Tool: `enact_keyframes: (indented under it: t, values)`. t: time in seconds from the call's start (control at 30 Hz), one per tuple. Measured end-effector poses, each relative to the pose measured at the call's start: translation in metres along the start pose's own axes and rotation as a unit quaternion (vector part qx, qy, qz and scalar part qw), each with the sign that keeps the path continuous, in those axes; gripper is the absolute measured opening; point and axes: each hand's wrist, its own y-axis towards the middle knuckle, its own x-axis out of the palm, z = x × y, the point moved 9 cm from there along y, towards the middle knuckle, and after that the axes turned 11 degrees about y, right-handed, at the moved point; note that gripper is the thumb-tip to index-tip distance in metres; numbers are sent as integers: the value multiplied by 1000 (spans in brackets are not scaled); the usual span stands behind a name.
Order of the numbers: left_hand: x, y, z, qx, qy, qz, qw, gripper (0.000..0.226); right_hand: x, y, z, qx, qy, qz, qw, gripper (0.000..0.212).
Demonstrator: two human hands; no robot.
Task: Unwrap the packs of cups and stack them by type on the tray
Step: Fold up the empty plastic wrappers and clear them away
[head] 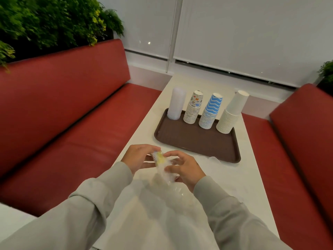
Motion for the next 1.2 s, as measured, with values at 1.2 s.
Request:
enact_keyframes:
  t: [1.2]
  values:
    - [154,-293,-263,-208,71,-14,975,22,-143,-305,238,185,44,14,982,10]
